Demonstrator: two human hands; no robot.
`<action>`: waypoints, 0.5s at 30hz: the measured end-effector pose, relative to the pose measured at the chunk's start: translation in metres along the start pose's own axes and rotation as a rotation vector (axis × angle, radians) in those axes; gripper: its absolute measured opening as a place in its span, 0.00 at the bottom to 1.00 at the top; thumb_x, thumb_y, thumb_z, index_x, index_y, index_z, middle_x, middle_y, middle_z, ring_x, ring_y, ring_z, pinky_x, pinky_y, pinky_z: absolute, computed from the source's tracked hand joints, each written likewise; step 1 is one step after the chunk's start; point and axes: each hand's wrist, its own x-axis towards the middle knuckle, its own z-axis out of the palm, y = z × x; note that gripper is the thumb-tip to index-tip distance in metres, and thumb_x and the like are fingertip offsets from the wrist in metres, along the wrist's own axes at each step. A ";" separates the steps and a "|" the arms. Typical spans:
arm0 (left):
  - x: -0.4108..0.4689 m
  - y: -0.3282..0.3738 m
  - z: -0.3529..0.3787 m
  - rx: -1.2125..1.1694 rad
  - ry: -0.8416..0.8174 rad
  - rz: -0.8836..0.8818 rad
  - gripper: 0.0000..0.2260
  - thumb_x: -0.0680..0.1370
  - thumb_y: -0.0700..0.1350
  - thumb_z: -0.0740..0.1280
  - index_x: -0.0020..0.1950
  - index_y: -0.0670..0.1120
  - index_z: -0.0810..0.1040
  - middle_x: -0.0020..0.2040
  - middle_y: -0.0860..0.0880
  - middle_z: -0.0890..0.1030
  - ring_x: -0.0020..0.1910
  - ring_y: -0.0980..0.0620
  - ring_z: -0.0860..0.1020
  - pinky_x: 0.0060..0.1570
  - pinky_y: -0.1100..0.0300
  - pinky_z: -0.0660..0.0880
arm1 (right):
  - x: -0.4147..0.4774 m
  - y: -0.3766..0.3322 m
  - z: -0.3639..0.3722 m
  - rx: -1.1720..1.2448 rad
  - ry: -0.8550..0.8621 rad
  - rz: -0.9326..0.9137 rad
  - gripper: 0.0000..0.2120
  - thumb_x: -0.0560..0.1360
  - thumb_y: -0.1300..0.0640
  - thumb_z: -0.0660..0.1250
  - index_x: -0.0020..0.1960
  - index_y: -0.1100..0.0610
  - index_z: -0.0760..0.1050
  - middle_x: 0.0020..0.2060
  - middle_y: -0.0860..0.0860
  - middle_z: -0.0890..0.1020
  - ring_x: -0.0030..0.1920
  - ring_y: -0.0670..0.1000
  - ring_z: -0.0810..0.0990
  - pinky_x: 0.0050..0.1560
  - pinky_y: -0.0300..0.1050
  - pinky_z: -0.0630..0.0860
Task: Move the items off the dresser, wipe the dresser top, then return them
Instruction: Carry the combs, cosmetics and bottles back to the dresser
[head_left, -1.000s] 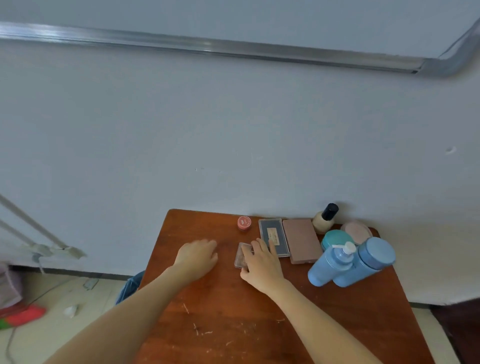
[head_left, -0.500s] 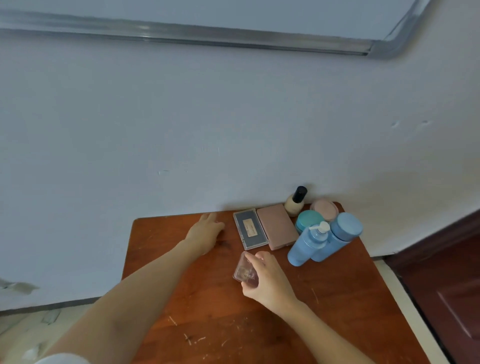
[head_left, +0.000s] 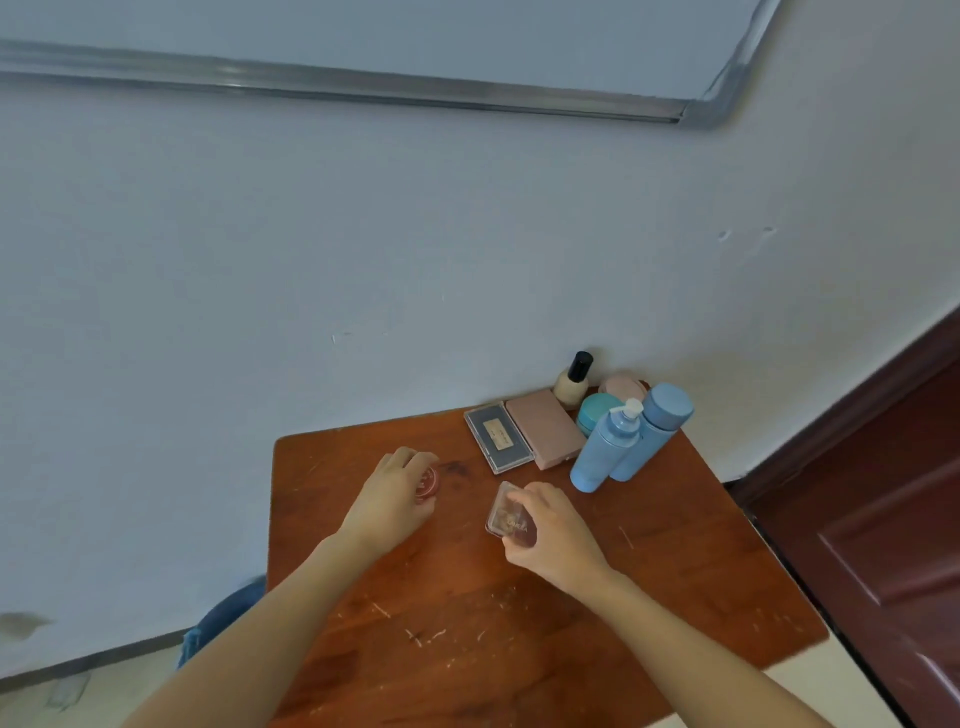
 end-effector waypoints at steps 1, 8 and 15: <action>-0.003 0.002 0.003 -0.004 -0.017 0.025 0.20 0.76 0.43 0.64 0.68 0.48 0.67 0.65 0.49 0.70 0.62 0.52 0.68 0.59 0.63 0.68 | -0.007 0.000 0.001 0.000 0.012 0.016 0.26 0.72 0.52 0.67 0.68 0.52 0.64 0.62 0.49 0.68 0.62 0.46 0.66 0.60 0.33 0.67; -0.016 0.048 0.030 0.021 -0.189 0.216 0.21 0.76 0.44 0.63 0.70 0.49 0.67 0.65 0.50 0.70 0.62 0.52 0.67 0.61 0.64 0.65 | -0.088 0.026 -0.005 0.026 0.171 0.181 0.24 0.71 0.54 0.67 0.66 0.54 0.68 0.58 0.50 0.70 0.59 0.47 0.68 0.56 0.32 0.68; -0.032 0.160 0.055 0.028 -0.213 0.507 0.21 0.75 0.43 0.64 0.69 0.47 0.68 0.62 0.50 0.71 0.60 0.52 0.68 0.60 0.65 0.62 | -0.190 0.076 -0.043 0.093 0.376 0.402 0.25 0.71 0.55 0.68 0.66 0.54 0.68 0.60 0.51 0.70 0.60 0.48 0.68 0.56 0.30 0.63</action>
